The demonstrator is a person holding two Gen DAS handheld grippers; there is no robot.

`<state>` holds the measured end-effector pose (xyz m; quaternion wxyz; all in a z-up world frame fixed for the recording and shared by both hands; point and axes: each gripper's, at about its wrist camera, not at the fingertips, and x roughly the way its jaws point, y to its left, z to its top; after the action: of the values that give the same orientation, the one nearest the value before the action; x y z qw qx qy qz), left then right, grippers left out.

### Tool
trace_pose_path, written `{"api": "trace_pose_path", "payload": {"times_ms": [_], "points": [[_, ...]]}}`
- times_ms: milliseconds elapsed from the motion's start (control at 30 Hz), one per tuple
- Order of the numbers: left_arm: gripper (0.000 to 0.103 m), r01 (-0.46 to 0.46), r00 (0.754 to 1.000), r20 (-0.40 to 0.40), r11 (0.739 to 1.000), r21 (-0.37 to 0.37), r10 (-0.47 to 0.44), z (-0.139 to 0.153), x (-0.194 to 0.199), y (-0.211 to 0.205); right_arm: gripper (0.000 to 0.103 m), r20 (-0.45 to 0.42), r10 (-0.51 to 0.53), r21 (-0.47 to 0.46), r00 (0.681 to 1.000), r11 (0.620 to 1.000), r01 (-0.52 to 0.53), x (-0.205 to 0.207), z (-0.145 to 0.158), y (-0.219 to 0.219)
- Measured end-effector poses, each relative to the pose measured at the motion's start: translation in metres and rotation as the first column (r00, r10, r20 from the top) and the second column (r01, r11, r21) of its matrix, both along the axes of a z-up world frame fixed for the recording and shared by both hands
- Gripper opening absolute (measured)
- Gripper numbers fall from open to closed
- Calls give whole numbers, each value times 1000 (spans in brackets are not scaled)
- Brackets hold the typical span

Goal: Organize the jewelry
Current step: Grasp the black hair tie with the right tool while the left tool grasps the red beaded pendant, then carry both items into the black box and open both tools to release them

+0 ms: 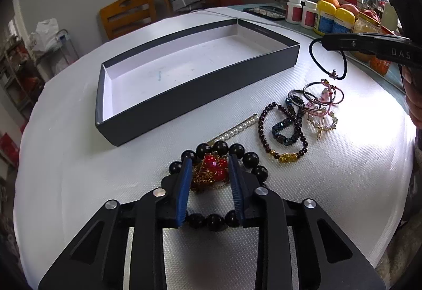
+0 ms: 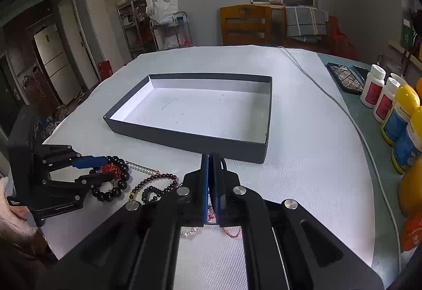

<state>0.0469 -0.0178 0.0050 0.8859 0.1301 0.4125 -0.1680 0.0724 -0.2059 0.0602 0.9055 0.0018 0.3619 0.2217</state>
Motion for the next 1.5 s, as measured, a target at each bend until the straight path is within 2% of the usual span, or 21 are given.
{"api": "trace_pose_path", "payload": {"times_ms": [33,67,167,567,700,833,967,1100,1167,1300,1500], "points": [[23,3,1000,9,1000,3,-4,0,-1,0,3,1,-2,3,1000,1000,2,1,1,-1],[15,10,1000,15,1000,5,-10,1,-2,0,3,2,-5,7,1000,1000,5,2,3,-2],[9,27,999,17,1000,-9,-27,6,-3,-1,3,4,-9,23,1000,1000,9,4,6,-7],[9,23,997,82,992,-125,-13,58,-8,20,3,6,-14,99,1000,995,13,7,20,-21],[9,18,993,120,992,-121,-3,75,-5,24,3,5,-14,107,1000,994,13,11,24,-22],[9,8,989,146,993,-119,10,90,14,27,3,22,-10,104,1000,995,8,22,33,-17],[9,-31,983,176,992,-120,52,101,49,29,3,32,-33,122,999,992,29,52,42,-9],[9,-100,971,210,991,-86,116,99,93,25,3,22,-89,124,996,989,86,92,42,4],[9,-126,969,203,987,-97,143,95,117,25,3,8,-110,124,994,986,108,111,37,9],[9,-187,960,192,978,-94,202,81,156,29,3,-24,-130,154,991,979,132,141,15,13],[9,-246,962,100,964,-101,256,40,190,45,3,-64,-130,63,989,989,134,158,-19,17]]}}
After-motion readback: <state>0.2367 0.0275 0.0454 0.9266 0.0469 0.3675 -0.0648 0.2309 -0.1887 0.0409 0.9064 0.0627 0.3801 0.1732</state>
